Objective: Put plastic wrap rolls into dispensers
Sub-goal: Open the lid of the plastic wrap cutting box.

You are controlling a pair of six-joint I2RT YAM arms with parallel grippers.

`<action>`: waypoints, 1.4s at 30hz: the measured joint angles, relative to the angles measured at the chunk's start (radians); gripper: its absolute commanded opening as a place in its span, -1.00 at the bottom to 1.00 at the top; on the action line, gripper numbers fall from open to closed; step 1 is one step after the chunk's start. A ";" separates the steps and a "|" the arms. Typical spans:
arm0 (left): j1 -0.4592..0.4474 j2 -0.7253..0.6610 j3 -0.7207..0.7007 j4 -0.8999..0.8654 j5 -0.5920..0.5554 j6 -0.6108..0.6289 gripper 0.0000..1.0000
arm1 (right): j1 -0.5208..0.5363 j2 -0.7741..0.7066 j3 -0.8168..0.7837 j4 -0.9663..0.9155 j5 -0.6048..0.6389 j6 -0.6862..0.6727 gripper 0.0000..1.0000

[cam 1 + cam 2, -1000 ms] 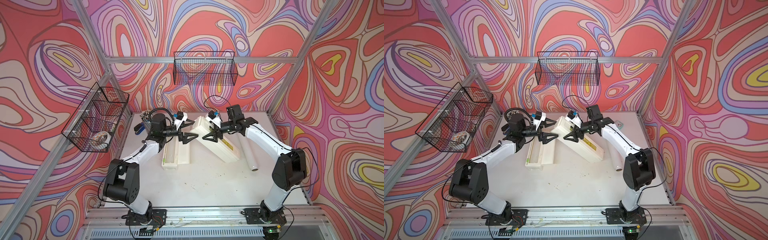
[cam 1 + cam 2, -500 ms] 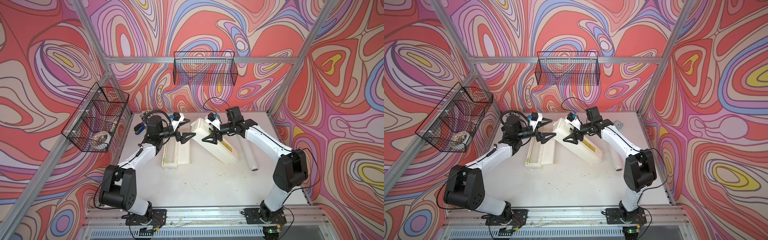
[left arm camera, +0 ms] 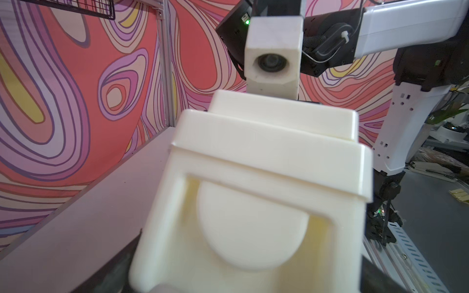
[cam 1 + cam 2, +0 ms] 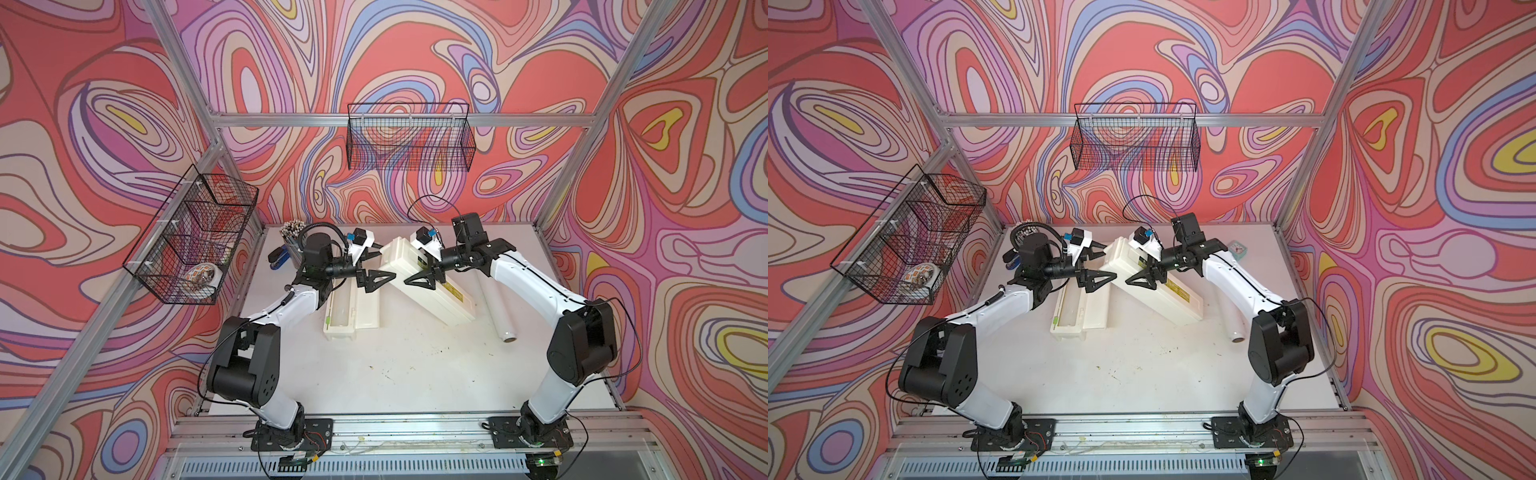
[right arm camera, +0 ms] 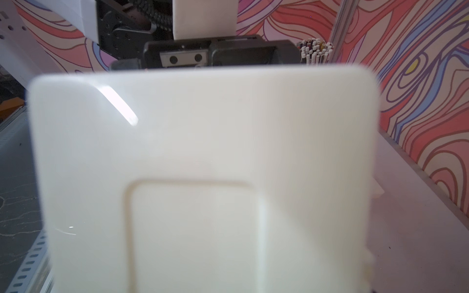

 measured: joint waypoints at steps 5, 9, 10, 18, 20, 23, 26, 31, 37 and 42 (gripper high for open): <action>-0.032 0.019 0.000 0.071 -0.002 -0.045 0.99 | 0.003 0.000 0.000 0.000 -0.031 -0.001 0.06; -0.035 0.037 -0.001 0.142 0.009 -0.092 0.90 | 0.003 0.002 0.004 0.006 -0.037 0.006 0.13; -0.035 0.040 -0.001 0.155 0.013 -0.103 0.86 | 0.003 0.003 0.006 0.007 -0.037 0.009 0.17; -0.039 0.078 -0.001 0.277 0.037 -0.190 0.61 | 0.003 0.004 0.001 0.048 -0.045 0.066 0.27; -0.037 0.087 -0.001 0.307 0.042 -0.212 0.46 | 0.003 0.005 -0.001 0.061 -0.047 0.081 0.32; -0.037 0.093 -0.001 0.322 0.047 -0.232 0.26 | 0.003 0.008 -0.001 0.061 -0.048 0.093 0.58; -0.036 0.100 0.001 0.320 0.052 -0.241 0.07 | 0.003 0.010 0.000 0.056 -0.037 0.108 0.85; -0.042 0.105 0.017 0.243 0.030 -0.201 -0.19 | 0.019 0.010 0.002 0.065 0.064 0.142 0.97; -0.041 0.103 0.065 0.072 0.029 -0.094 -0.33 | 0.031 0.010 0.022 0.019 0.164 0.130 0.97; -0.041 0.103 0.087 -0.008 0.026 -0.042 -0.40 | 0.038 0.002 0.031 -0.005 0.226 0.117 0.97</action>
